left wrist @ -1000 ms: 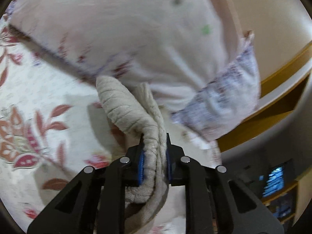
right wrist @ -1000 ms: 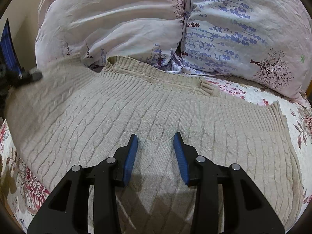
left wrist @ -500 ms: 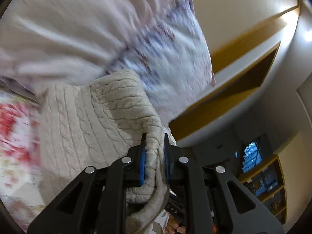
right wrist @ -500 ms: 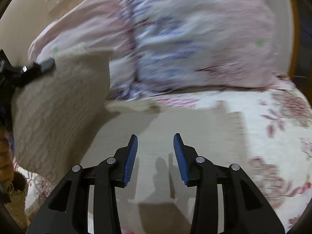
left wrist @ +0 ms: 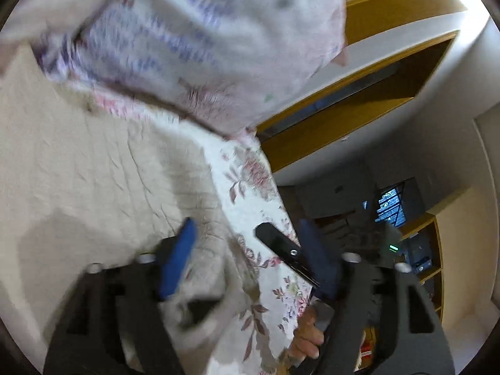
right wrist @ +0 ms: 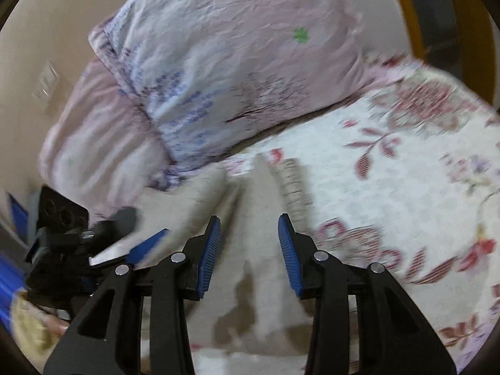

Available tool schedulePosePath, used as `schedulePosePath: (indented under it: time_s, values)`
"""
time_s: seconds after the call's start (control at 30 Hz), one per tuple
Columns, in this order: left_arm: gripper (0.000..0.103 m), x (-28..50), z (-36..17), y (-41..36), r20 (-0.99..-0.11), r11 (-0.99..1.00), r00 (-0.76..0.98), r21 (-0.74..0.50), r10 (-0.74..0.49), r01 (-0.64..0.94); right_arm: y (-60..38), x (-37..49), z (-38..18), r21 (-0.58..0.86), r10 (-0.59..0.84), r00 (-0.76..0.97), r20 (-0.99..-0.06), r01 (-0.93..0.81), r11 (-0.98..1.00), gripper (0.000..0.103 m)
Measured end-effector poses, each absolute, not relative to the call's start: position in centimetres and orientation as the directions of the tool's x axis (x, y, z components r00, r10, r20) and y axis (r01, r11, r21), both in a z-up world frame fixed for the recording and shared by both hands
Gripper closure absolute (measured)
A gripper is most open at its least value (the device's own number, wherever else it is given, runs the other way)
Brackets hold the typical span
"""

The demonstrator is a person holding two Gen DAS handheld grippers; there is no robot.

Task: Fold small clothes

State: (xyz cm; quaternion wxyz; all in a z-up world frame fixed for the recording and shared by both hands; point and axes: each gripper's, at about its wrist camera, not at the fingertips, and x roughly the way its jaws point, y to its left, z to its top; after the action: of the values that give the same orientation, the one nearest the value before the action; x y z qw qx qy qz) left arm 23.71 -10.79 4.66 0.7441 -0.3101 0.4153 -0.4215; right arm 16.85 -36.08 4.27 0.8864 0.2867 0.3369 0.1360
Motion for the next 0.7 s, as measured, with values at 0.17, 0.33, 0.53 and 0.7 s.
schedulePosePath:
  time_s: [0.17,0.33,0.53,0.7]
  values:
    - [0.019,23.2,5.9,-4.7,-0.478,0.662,0.504,-0.691,-0.720,0.290,-35.2,19.0,3.1,0.713,0.590,0.619,-0.519,-0.068,0.698,0.045]
    - [0.020,24.4,2.7,-0.2,-0.610,0.775,0.556,-0.623,-0.565,0.104,-34.4,21.9,1.2,0.784,0.662,0.536,-0.524,0.000,0.620,0.044]
    - [0.020,25.0,0.0,-0.7,-0.624,0.746,0.466,-0.654,-0.627,0.127,-34.3,24.0,0.7,0.812,0.679,0.526,-0.512,0.038,0.582,0.046]
    - [0.020,25.0,-0.4,-2.0,-0.612,0.732,0.436,-0.654,-0.660,0.191,-33.2,25.6,0.2,0.761,0.642,0.513,-0.570,0.035,0.648,0.084]
